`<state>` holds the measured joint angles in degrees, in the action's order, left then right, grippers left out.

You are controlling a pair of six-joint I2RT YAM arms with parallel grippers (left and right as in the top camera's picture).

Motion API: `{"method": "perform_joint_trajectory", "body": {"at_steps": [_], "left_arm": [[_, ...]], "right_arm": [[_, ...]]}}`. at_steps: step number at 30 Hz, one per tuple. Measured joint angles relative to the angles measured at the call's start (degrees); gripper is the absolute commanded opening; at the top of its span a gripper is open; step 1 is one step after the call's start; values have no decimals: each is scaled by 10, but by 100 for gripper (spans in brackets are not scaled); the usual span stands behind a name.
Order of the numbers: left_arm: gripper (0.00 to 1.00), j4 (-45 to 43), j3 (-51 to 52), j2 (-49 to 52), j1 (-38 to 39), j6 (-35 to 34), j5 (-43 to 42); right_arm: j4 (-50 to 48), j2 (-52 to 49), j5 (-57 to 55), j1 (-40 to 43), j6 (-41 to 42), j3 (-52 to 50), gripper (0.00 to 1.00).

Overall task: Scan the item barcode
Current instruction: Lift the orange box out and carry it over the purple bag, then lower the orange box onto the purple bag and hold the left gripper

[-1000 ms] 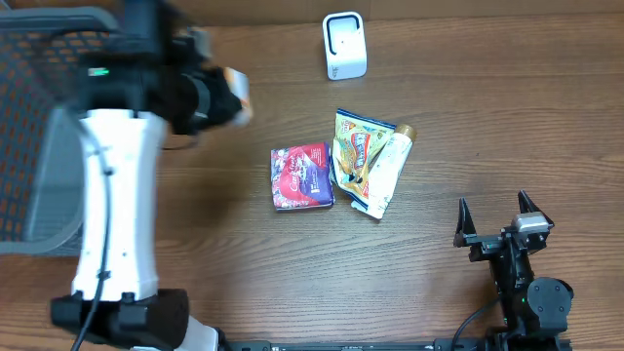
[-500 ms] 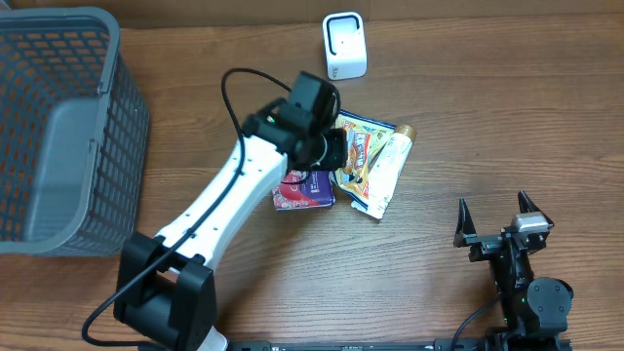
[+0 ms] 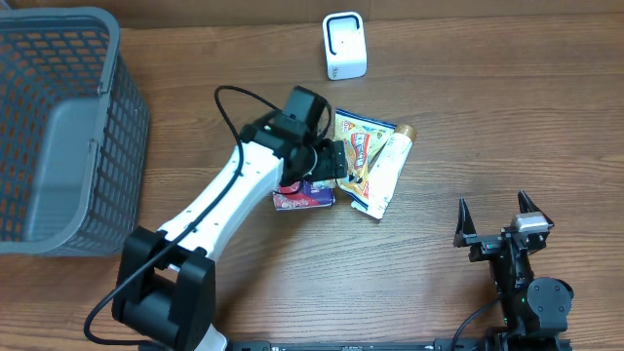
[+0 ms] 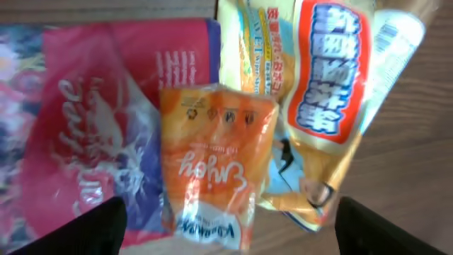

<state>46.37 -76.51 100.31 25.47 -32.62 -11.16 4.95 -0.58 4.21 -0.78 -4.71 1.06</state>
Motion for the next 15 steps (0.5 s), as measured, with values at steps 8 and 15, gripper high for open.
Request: {"method": "perform_joint_trajectory", "body": {"at_steps": [8, 15], "left_arm": [[98, 151, -143, -11, -42, 25, -46], [100, 282, -222, -65, -58, 44, -43]], "right_arm": [[0, 0, 0, 0, 0, 0, 100], [0, 0, 0, 0, 0, 0, 100]]}}
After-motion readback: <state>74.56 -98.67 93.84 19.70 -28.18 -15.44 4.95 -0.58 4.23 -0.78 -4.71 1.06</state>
